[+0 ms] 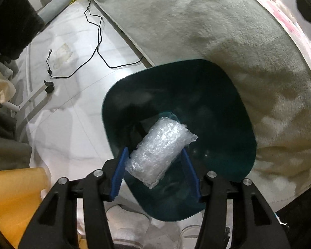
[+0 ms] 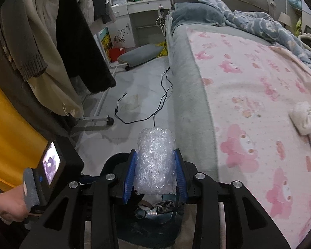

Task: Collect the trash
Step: 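Lower the bubble-wrap bag into the bin and open the right gripper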

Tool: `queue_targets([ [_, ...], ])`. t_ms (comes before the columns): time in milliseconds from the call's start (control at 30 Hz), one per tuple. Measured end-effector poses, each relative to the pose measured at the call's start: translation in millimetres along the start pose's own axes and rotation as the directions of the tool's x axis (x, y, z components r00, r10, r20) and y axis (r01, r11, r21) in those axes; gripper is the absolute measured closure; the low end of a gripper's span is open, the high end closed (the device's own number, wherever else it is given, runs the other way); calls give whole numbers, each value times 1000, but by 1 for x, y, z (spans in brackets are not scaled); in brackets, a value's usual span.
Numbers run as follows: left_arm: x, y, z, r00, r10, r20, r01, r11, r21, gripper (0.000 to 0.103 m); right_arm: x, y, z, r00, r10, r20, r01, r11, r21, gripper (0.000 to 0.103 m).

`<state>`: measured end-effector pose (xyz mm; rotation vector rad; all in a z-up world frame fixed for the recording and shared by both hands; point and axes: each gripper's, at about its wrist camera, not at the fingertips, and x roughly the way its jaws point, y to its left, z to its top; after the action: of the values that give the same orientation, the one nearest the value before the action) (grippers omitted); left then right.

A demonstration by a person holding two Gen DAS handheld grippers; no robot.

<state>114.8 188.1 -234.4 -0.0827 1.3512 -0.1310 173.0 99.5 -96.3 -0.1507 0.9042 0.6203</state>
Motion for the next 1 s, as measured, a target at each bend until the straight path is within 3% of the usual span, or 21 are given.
queue_targets([
  [100,-3,7,-2,1000,-14,15,14,1000,-7,35,12,5,-2,999,-1,-35,1,1000,-8,67],
  [233,-13,16,-2,998,-22,53,23,1000,-10,32,31,11,-7,996,-2,-92,1,1000,-11,67],
  [433,-44,20,3,984,-42,172,47,999,-23,32,55,20,-16,987,-17,-159,13,1000,-27,67],
  [767,-99,28,7,917,-66,394,87,996,-35,31,88,32,-29,965,-5,-262,-4,999,-35,67],
  [1000,-127,29,9,866,-71,495,88,996,-11,27,104,38,-39,949,-19,-314,3,999,-51,67],
])
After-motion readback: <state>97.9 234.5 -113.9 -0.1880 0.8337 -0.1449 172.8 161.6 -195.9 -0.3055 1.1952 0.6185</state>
